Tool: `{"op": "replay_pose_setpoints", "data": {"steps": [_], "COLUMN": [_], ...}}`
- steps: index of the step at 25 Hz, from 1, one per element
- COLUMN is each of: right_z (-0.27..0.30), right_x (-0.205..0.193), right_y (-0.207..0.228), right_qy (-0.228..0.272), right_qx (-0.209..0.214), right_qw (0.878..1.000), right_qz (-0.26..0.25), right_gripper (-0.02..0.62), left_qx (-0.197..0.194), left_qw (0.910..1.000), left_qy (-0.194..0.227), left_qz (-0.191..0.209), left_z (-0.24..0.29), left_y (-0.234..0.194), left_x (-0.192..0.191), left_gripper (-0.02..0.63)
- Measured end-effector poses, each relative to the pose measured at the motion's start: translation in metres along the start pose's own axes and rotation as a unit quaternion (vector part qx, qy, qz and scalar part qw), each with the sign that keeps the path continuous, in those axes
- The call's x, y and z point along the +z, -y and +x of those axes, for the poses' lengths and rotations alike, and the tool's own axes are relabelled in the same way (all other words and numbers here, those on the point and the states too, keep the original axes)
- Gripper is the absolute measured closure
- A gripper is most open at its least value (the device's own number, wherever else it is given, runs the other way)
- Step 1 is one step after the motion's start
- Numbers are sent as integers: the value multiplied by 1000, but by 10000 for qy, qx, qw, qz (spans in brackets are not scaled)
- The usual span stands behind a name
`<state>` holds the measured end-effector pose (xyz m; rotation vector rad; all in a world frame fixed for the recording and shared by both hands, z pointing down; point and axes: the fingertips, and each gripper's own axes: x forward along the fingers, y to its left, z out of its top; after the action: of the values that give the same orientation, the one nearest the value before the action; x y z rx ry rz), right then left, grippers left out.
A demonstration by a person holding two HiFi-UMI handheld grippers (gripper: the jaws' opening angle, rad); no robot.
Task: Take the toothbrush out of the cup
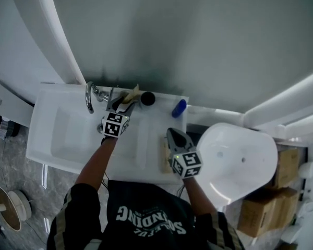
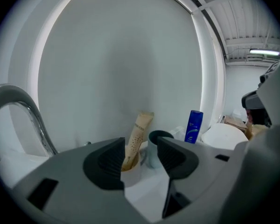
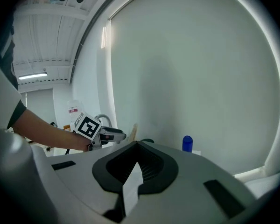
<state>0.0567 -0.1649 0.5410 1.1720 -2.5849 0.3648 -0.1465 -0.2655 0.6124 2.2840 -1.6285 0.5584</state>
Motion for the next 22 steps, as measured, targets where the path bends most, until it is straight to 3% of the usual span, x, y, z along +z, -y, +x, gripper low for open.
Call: {"op": "replay_pose_setpoints", "data": {"steps": [6,13,18,22], "right_z": [-10,-14,-17,-19], "right_x": [-15,-23,-26,-27], "right_y": [16,25,23,25], "right_qy": [-154,-254,-291,-273], "right_qx": [-254,-394,-415,-443], "right_qw": [9995,9988,9985,9985], "right_qz": [132,127,206,194], "right_gripper": [598,598,598,598], "left_qx": [-46,-64,-149,-131], "left_qw": [9990,9989,9983,9983], "left_qy": [-434,-463,-543,-477], "left_qz": [110,62,172,317], "left_z": [33,49,53,50], "left_y": [-11,-18,-17,-19], "left_x": [-17,-21,-20,-13], "left_gripper": [388,407,499,537]}}
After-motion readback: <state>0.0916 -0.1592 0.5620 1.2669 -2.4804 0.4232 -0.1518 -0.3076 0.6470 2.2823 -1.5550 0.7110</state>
